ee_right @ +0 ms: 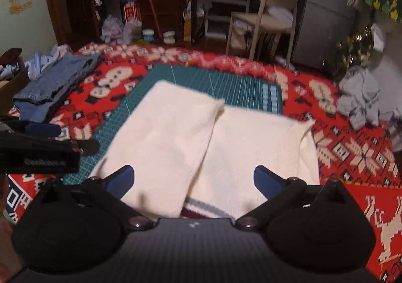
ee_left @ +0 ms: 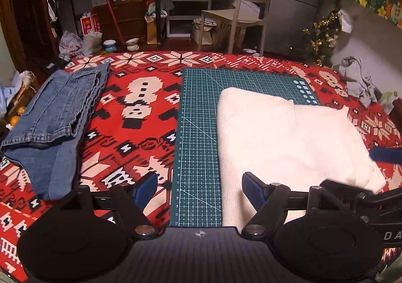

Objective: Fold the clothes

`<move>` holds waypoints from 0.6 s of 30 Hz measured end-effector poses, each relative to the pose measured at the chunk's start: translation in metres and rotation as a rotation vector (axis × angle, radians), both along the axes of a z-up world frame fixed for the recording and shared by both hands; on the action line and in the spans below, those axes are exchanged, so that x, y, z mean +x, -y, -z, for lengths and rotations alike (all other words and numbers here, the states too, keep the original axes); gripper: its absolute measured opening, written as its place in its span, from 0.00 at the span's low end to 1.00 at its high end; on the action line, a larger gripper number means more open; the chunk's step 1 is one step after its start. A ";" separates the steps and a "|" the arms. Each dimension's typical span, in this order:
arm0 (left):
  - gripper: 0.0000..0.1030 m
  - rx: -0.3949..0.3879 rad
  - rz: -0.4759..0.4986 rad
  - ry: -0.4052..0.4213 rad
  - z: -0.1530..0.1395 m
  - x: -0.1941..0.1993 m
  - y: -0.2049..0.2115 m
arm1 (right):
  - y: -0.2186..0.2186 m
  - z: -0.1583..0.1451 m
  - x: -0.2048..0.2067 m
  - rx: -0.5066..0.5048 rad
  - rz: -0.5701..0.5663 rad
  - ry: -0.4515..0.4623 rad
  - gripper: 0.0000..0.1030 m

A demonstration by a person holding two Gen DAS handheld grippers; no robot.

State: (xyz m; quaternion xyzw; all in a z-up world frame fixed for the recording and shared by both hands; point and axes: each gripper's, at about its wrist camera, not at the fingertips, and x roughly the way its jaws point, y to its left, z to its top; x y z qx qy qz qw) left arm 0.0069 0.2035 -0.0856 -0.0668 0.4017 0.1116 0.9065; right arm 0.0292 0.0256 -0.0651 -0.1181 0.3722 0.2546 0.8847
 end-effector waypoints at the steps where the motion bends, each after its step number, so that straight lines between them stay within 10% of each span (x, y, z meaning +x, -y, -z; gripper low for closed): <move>1: 0.71 0.005 -0.004 -0.002 -0.001 0.001 0.000 | -0.001 -0.002 -0.002 -0.003 -0.002 0.021 0.99; 18: 0.77 0.074 -0.010 -0.001 -0.020 0.013 0.012 | -0.027 -0.025 -0.002 -0.188 0.075 0.160 0.99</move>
